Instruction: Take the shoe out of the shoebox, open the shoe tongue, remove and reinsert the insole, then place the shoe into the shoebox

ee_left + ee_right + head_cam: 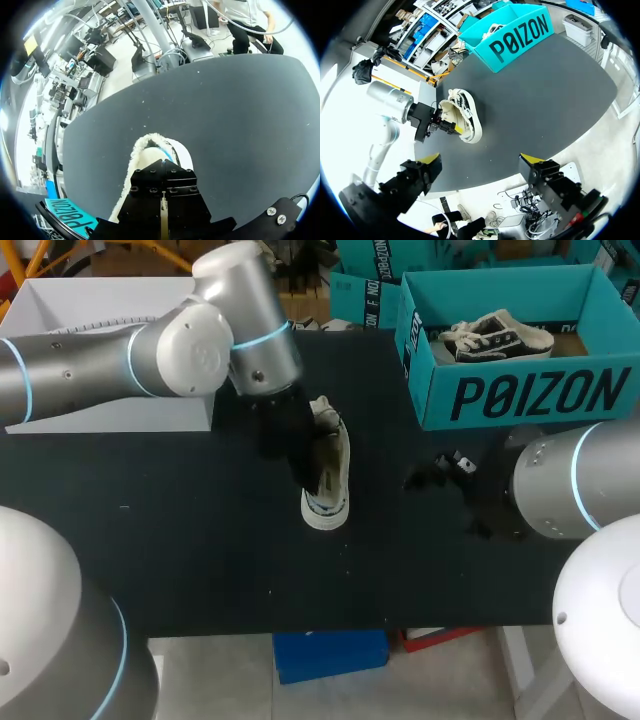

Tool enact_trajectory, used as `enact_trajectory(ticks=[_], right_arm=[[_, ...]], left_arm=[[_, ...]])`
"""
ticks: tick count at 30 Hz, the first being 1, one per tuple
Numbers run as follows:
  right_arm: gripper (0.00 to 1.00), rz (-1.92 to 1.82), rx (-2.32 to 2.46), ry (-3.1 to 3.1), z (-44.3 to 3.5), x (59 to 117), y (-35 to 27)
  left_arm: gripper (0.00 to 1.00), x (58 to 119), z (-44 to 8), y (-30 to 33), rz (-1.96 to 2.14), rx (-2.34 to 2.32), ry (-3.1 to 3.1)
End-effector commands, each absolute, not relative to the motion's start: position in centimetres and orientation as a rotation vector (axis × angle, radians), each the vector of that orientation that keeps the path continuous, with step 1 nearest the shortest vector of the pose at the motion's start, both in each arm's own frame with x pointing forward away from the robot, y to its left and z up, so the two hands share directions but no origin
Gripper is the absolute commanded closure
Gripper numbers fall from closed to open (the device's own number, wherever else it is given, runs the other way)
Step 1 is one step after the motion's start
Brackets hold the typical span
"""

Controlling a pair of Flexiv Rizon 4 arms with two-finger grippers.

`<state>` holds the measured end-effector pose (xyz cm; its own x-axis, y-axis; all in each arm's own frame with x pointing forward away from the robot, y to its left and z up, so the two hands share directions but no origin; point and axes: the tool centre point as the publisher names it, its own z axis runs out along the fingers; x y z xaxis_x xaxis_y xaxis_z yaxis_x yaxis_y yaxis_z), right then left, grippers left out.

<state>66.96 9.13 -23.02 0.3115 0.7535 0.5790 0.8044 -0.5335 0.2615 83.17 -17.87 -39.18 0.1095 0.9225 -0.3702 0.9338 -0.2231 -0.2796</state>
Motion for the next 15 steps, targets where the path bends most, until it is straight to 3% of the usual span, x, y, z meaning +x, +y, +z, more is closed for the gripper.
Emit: enact_trajectory(ticks=[1,15], right_arm=[[0.0,-1.044,-2.499,-1.469,-23.5,67.0,9.8],[0.0,-1.044,-2.499,-1.469,-23.5,67.0,9.8]], left_arm=[[1.0,83.5,-40.5,-18.6,-0.734,2.345,1.938],[1.0,83.1,-42.1,-19.4,-0.678,2.458,1.91]])
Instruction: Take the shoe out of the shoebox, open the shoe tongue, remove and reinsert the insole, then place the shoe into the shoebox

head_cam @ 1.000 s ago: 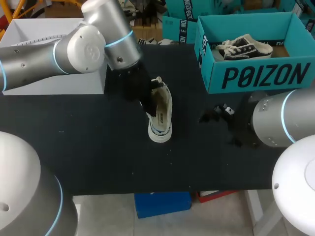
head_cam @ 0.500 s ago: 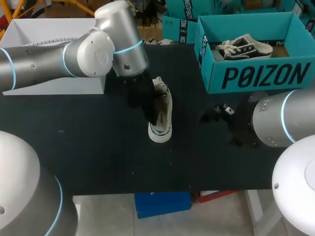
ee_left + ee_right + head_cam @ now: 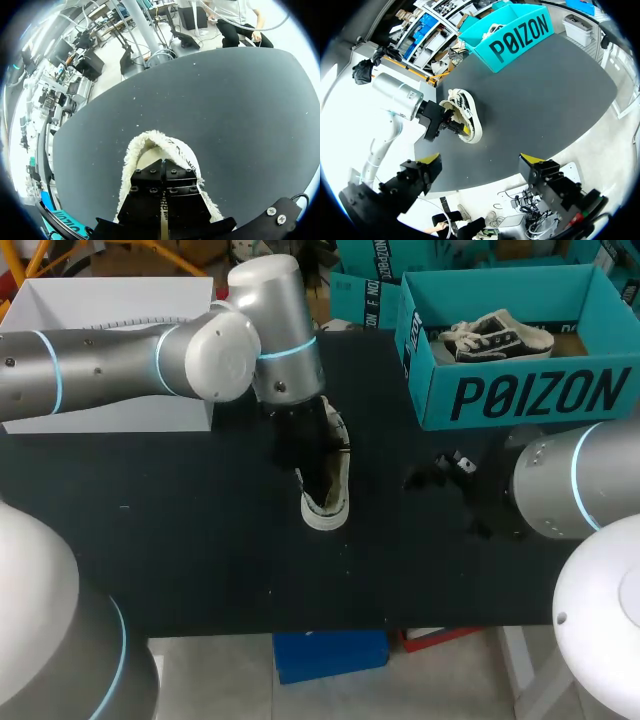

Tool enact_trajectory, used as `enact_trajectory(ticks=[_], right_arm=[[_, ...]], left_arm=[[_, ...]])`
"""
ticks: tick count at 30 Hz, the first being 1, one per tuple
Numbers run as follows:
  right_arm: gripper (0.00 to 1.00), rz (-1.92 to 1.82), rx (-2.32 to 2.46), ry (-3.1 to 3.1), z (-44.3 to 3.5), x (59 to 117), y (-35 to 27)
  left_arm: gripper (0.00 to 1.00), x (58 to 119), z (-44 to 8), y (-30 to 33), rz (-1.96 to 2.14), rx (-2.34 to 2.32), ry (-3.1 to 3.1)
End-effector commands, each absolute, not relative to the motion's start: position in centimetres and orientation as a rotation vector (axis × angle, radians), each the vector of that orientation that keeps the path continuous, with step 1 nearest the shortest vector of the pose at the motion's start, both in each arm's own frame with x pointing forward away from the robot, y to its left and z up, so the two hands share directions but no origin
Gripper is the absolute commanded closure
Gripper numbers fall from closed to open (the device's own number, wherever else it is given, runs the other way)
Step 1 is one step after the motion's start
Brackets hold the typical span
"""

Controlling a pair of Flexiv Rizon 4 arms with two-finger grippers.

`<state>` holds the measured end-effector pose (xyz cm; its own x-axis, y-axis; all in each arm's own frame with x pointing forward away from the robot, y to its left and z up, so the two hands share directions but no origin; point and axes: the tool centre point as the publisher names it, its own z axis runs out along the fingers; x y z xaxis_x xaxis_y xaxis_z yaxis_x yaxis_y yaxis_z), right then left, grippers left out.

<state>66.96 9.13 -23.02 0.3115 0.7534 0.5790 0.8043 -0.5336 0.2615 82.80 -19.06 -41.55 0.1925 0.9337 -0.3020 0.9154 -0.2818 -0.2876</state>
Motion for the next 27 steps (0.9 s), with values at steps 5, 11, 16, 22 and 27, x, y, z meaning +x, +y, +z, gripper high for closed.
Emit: enact_trajectory(ticks=[5,11,16,22,27], right_arm=[[0.0,-1.044,-2.499,-1.469,-23.5,67.0,9.8],[0.0,-1.044,-2.499,-1.469,-23.5,67.0,9.8],[0.0,-1.044,-2.499,-1.469,-23.5,67.0,9.8],[0.0,-1.044,-2.499,-1.469,-23.5,67.0,9.8],[0.0,-1.044,-2.499,-1.469,-23.5,67.0,9.8]], left_arm=[[1.0,83.5,-41.1,-19.1,0.673,-2.4,-1.897],[1.0,84.1,-37.2,-18.9,0.674,-2.451,-1.958],[1.0,84.8,-34.6,-17.7,0.564,-2.48,-1.993],[0.78,85.3,-33.6,-15.4,0.439,-2.385,-2.071],[0.58,85.5,-33.2,-13.9,0.374,-2.317,-2.177]])
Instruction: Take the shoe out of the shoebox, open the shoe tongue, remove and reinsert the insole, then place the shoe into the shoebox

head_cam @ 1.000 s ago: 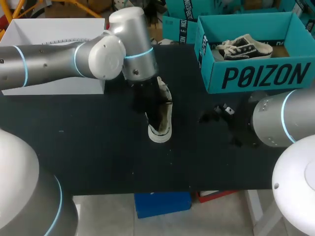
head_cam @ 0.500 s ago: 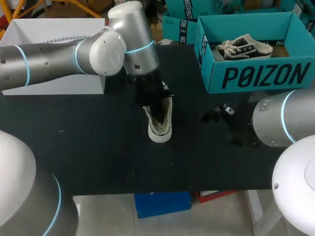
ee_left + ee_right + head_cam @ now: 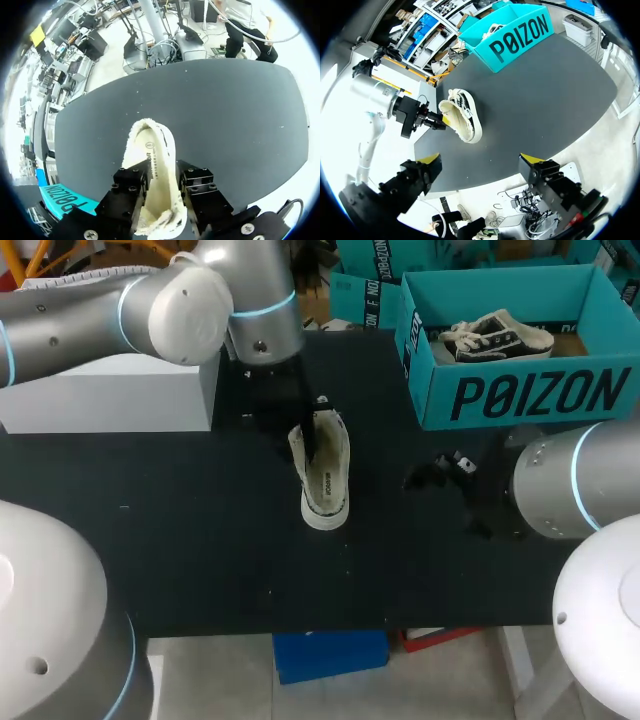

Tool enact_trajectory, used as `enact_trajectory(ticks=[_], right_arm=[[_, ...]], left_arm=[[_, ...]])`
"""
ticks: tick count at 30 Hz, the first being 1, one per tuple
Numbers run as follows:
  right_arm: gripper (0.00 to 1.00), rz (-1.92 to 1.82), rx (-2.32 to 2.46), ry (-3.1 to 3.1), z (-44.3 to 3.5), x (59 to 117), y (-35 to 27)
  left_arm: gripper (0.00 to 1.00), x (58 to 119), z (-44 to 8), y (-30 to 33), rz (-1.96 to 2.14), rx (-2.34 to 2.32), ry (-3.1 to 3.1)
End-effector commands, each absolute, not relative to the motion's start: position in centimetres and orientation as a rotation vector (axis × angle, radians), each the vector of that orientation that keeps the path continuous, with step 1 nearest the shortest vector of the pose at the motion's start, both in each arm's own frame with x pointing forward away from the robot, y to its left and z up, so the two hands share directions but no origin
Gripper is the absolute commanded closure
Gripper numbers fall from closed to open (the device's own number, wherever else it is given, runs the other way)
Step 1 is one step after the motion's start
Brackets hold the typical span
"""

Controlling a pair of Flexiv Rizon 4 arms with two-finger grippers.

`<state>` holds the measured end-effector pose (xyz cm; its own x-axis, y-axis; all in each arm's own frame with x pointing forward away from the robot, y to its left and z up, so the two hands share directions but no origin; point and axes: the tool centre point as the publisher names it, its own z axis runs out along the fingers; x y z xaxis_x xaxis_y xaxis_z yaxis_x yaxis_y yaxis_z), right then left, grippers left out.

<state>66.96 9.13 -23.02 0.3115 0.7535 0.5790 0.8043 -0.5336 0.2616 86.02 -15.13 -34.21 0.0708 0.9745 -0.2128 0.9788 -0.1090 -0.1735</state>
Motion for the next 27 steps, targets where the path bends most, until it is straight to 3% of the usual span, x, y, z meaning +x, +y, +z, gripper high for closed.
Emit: enact_trajectory(ticks=[1,3,5,7,8,22,25,27], right_arm=[[0.0,-1.044,-2.499,-1.469,-23.5,67.0,9.8],[0.0,-1.044,-2.499,-1.469,-23.5,67.0,9.8],[0.0,-1.044,-2.499,-1.469,-23.5,67.0,9.8],[0.0,-1.044,-2.499,-1.469,-23.5,67.0,9.8],[0.0,-1.044,-2.499,-1.469,-23.5,67.0,9.8],[0.0,-1.044,-2.499,-1.469,-23.5,67.0,9.8],[0.0,-1.044,-2.499,-1.469,-23.5,67.0,9.8],[0.0,-1.044,-2.499,-1.469,-23.5,67.0,9.8]], left_arm=[[0.55,85.5,-33.2,-13.7,-0.355,2.209,2.107],[0.52,85.6,-33.3,-13.3,-0.321,2.176,2.128],[0.34,85.8,-33.6,-12.9,-0.294,2.149,2.149],[0.05,85.5,-33.6,-12.8,-0.254,2.131,2.164],[0.0,85.8,-34.0,-12.5,-0.246,2.122,2.174],[0.02,87.0,-35.1,-13.5,-0.142,2.059,2.176],[0.05,87.4,-35.6,-13.6,-0.12,2.05,2.181],[0.13,87.6,-36.0,-13.6,-0.114,2.035,2.188]])
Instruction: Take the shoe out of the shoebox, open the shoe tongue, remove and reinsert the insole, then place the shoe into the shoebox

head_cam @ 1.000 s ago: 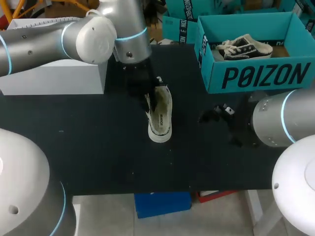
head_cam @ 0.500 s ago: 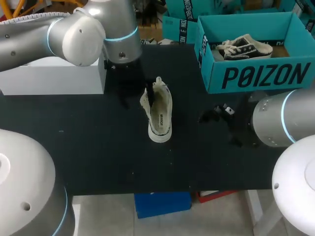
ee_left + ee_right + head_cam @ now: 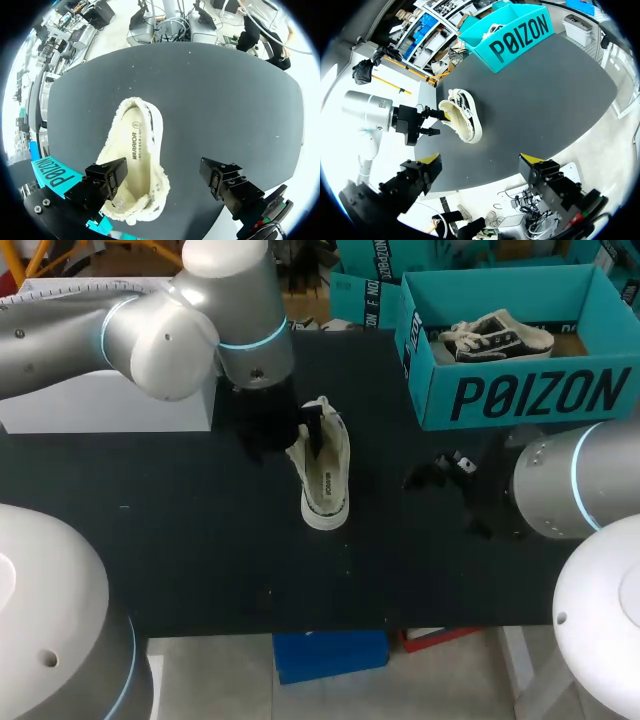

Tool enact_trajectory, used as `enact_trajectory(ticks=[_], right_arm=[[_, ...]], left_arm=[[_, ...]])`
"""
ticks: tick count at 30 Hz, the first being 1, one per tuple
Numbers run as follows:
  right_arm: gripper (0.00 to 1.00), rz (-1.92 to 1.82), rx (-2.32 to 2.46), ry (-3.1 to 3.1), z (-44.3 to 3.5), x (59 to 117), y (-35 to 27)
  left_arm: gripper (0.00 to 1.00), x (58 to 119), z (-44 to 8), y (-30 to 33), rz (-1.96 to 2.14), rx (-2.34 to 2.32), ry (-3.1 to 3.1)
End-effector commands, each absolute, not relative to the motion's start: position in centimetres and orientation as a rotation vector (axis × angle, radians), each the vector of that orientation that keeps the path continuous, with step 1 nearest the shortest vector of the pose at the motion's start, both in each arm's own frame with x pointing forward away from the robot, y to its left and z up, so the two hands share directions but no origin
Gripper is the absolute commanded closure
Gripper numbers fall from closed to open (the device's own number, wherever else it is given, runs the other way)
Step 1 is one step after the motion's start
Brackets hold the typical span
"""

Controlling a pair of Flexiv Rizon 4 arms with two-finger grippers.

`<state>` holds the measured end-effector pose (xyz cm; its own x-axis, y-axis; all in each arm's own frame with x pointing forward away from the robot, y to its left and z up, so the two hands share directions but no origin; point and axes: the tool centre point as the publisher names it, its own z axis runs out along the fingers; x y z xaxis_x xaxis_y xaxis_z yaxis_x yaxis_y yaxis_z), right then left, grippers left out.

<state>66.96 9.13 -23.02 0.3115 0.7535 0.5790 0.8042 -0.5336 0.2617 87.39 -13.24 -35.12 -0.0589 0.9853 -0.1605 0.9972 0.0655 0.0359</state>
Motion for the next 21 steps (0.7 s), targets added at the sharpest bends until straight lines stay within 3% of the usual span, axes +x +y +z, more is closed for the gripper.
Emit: enact_trajectory(ticks=[1,5,11,14,21], right_arm=[[0.0,-1.044,-2.499,-1.469,-23.5,67.0,9.8],[0.0,-1.044,-2.499,-1.469,-23.5,67.0,9.8],[0.0,-1.044,-2.499,-1.469,-23.5,67.0,9.8],[0.0,-1.044,-2.499,-1.469,-23.5,67.0,9.8],[0.0,-1.044,-2.499,-1.469,-23.5,67.0,9.8]], left_arm=[[0.13,87.8,-36.1,-13.6,-0.12,2.016,2.192],[0.08,88.3,-36.9,-13.6,-0.105,1.996,2.191],[0.1,88.9,-38.2,-13.4,-0.097,1.957,2.196],[0.16,89.5,-38.7,-13.3,-0.088,1.946,2.184],[0.16,90.7,-39.6,-13.7,-0.086,1.924,2.173]])
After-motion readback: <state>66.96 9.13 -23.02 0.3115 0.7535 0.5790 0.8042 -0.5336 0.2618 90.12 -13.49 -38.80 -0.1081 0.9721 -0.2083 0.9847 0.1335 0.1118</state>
